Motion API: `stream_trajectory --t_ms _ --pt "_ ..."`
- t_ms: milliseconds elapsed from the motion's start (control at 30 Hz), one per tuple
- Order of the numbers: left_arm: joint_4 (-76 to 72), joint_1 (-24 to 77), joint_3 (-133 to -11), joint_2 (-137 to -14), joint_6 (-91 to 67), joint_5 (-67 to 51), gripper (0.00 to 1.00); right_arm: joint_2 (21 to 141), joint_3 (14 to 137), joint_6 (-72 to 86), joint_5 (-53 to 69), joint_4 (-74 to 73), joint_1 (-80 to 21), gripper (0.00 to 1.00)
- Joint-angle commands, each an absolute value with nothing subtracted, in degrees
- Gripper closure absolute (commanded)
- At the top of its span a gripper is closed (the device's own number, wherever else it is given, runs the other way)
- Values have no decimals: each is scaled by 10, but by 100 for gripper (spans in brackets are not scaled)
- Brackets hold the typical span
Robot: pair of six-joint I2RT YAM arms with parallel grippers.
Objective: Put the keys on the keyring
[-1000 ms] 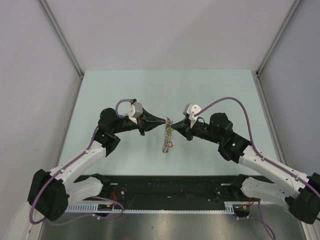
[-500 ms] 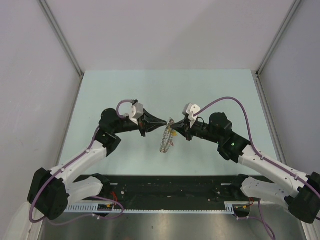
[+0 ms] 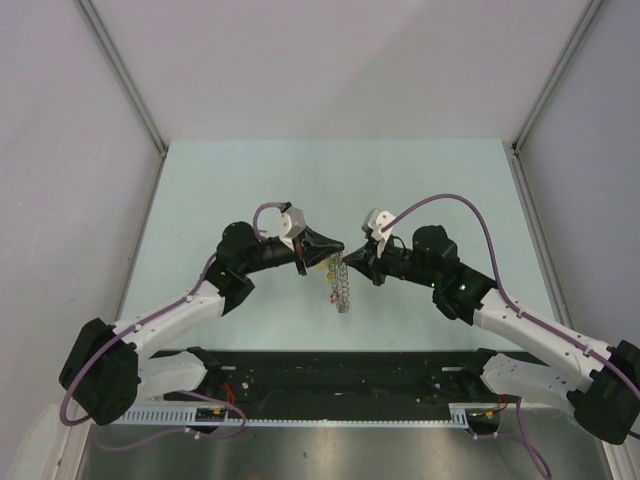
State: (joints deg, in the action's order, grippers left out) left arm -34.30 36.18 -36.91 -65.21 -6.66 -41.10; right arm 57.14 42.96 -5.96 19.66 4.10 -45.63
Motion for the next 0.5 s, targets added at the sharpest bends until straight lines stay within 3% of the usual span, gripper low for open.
stream_trajectory --t_ms 0,467 --pt "-419 393 -311 -670 -118 -345 100 583 429 -42 200 69 -458 100" --pt "-545 397 -172 -680 -218 -299 97 669 394 -25 198 109 -459 100"
